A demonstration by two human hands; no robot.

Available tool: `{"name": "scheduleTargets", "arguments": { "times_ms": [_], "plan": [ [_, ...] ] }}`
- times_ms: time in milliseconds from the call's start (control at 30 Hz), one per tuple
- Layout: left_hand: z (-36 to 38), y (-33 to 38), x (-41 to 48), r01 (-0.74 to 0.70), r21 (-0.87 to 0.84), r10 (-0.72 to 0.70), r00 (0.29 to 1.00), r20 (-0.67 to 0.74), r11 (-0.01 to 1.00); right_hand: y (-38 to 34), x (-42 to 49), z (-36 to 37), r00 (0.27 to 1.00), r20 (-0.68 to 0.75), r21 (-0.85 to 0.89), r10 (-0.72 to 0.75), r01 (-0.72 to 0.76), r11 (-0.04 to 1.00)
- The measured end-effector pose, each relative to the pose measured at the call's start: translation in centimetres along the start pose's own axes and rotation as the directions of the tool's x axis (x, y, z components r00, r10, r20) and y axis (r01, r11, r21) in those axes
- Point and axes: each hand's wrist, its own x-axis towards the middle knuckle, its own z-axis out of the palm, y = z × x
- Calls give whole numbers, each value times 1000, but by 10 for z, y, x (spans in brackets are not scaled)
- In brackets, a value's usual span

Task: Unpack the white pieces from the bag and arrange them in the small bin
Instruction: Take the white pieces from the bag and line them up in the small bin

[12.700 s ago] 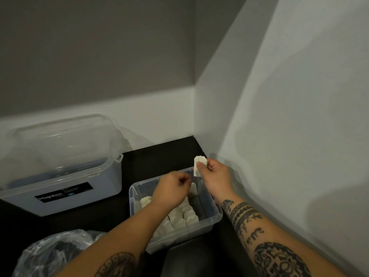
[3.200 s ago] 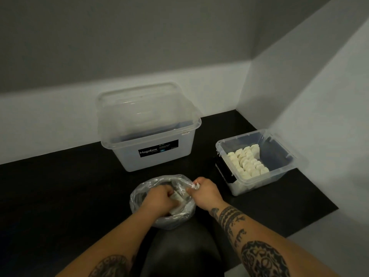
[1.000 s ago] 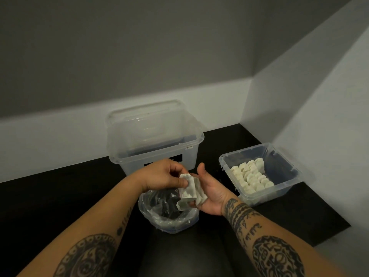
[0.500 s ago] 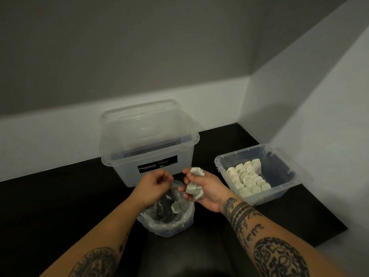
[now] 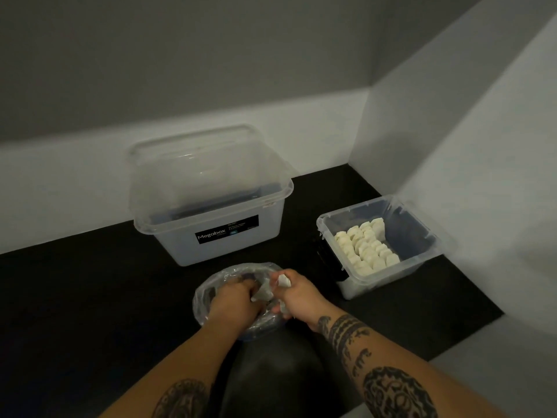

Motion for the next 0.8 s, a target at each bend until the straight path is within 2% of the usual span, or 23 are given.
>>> {"name": "scheduleTargets", "arguments": {
  "times_ms": [133,267,367,467,600,700,767,800],
  "plan": [
    [-13,-4,-5,28,-86,-24,999,46,996,-2,2,-2,1000,-4,-3,31,-31,1000],
    [-47,-6,-13,36,-29,-36,999,-6,999,-14,2,1,999,3,-41,45,-45,998],
    [-78,-2,-19,-14,57,16,999,-33,998,-31,1,7,1000,31,-12,-2,2,1000],
    [-105,1,-24,-79,70,80,997,-11,994,-49,-3,12,996,36,-28,-87,88,996],
    [-139,4,-30,-199,73,197,980,37,977,-66,-12,8,983,94,-126,-160,172,977],
    [-153,5,-33,-230,-75,228,973,-30,970,-73,-20,6,974,131,-156,-186,206,966],
    [-157,7,-32,-225,-311,207,974,-90,923,-77,-23,9,970,63,-42,-234,237,971],
    [-157,9,-33,-208,-455,183,978,-99,866,-79,-25,9,969,9,41,-246,245,969]
  ]
}}
